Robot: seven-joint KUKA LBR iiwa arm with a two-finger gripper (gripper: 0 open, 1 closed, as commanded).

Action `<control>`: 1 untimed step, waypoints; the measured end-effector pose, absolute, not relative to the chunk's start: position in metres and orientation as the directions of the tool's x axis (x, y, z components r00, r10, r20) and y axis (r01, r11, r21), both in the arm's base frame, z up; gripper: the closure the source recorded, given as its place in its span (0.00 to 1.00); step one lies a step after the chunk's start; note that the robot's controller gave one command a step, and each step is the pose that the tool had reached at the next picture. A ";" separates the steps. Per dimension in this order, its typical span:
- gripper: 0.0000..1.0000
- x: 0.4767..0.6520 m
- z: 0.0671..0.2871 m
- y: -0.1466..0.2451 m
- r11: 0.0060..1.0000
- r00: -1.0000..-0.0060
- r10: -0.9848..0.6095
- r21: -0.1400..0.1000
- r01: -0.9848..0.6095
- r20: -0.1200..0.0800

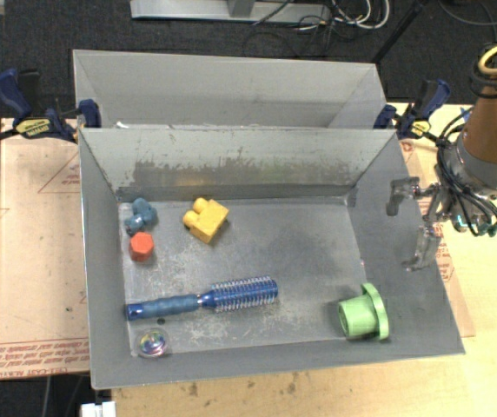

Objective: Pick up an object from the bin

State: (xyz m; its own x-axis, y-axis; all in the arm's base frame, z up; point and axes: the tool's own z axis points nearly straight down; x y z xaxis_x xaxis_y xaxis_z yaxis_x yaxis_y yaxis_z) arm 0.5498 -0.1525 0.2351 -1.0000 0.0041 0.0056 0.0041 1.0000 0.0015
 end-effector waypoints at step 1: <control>0.00 0.497 0.093 -0.140 0.999 -0.999 -0.040 0.003 -0.040 0.006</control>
Offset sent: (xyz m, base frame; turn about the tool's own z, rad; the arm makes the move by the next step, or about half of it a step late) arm -0.0512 0.0112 -0.1378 -0.0463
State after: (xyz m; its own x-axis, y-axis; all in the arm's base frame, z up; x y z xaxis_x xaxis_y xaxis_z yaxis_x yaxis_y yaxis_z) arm 0.4967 -0.1399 0.0928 -0.9992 -0.0401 0.0065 -0.0401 0.9992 0.0032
